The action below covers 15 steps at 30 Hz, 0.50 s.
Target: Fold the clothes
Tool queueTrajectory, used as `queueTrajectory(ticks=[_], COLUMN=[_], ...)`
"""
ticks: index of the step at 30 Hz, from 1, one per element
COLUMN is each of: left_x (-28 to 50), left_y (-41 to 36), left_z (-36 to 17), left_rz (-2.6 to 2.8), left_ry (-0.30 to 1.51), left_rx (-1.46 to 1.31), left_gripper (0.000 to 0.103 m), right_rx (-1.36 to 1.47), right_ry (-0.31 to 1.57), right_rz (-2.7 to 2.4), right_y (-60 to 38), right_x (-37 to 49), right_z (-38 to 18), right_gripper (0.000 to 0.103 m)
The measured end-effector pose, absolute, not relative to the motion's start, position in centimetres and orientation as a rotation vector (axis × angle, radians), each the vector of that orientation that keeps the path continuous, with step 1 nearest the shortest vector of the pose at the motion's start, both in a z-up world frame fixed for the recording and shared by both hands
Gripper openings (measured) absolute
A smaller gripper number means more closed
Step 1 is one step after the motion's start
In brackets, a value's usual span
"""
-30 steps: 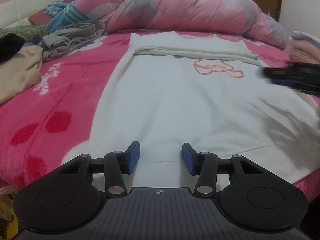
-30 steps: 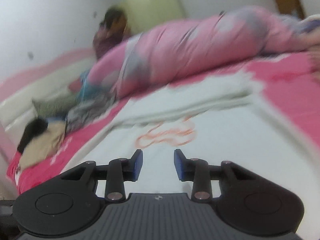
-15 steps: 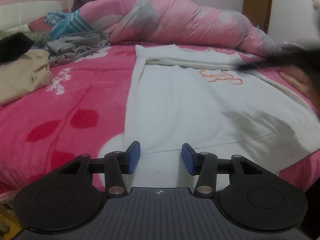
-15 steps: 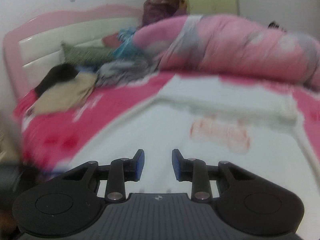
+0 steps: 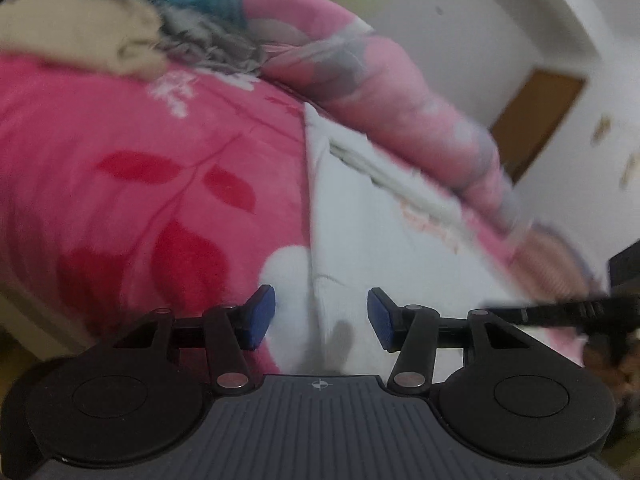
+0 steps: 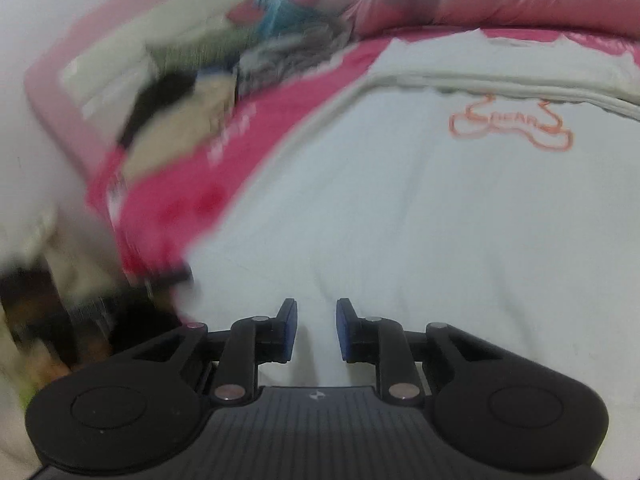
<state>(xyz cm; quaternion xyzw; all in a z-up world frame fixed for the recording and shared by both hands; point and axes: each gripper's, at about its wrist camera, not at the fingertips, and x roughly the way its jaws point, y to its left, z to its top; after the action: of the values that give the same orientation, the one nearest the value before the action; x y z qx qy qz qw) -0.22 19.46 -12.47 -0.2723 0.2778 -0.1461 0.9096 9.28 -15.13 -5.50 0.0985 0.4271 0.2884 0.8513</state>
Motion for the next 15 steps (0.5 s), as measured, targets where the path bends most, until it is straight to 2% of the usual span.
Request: queueTrajectory(ticks=[4, 7, 8, 11, 15], left_x=[-1.6, -2.3, -2.5, -3.1, -3.9], left_y=[19.6, 20.9, 21.4, 22.8, 24.8], left_z=[-11.7, -11.6, -11.6, -11.6, -11.6], left_rz=[-0.266, -0.247, -0.24, -0.22, -0.194], left_ry=[0.555, 0.549, 0.547, 0.542, 0.535], left_rx=[-0.562, -0.568, -0.572, -0.581, -0.594], left_gripper=[0.053, 0.053, 0.053, 0.054, 0.054], right_rx=[0.254, 0.356, 0.372, 0.127, 0.079], right_ry=[0.793, 0.897, 0.928, 0.771, 0.769], right_rz=[0.465, 0.354, 0.336, 0.426, 0.655], right_y=[-12.3, -9.4, -8.3, -3.1, -1.7], right_x=[16.9, 21.0, 20.6, 13.7, 8.2], right_z=[-4.7, -8.4, -9.7, -9.7, -8.3], right_gripper=[0.022, 0.022, 0.022, 0.024, 0.021])
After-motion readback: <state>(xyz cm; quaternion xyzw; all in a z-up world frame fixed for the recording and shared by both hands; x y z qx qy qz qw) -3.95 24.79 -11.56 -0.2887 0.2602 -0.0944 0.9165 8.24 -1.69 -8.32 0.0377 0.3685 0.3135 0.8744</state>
